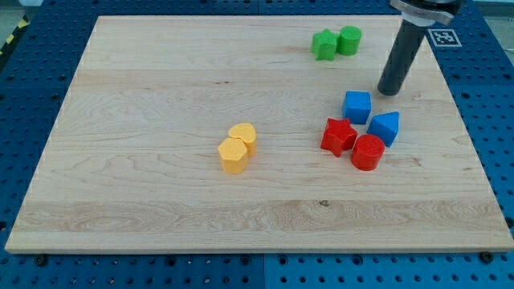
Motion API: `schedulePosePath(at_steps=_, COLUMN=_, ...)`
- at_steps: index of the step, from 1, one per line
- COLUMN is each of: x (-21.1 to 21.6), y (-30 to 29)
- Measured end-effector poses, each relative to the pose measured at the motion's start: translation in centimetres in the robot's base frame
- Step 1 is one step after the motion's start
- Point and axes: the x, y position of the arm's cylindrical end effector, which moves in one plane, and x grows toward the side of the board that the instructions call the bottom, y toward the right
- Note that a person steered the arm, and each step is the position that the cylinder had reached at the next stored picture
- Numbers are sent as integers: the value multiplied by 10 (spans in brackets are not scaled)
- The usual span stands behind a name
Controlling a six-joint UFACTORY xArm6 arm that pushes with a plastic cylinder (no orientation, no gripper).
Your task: Nudge the yellow hexagon and the yellow heart a bit up
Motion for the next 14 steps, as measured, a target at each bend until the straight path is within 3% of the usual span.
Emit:
schedulePosePath(at_steps=1, x=4, y=-31)
schedulePosePath(at_steps=3, x=31, y=-38)
schedulePosePath(at_steps=4, x=24, y=-46)
schedulePosePath(at_steps=6, x=3, y=-182)
schedulePosePath(at_steps=7, x=22, y=-264)
schedulePosePath(at_steps=8, x=66, y=-317)
schedulePosePath(at_steps=10, x=163, y=-282)
schedulePosePath(at_steps=14, x=144, y=-245)
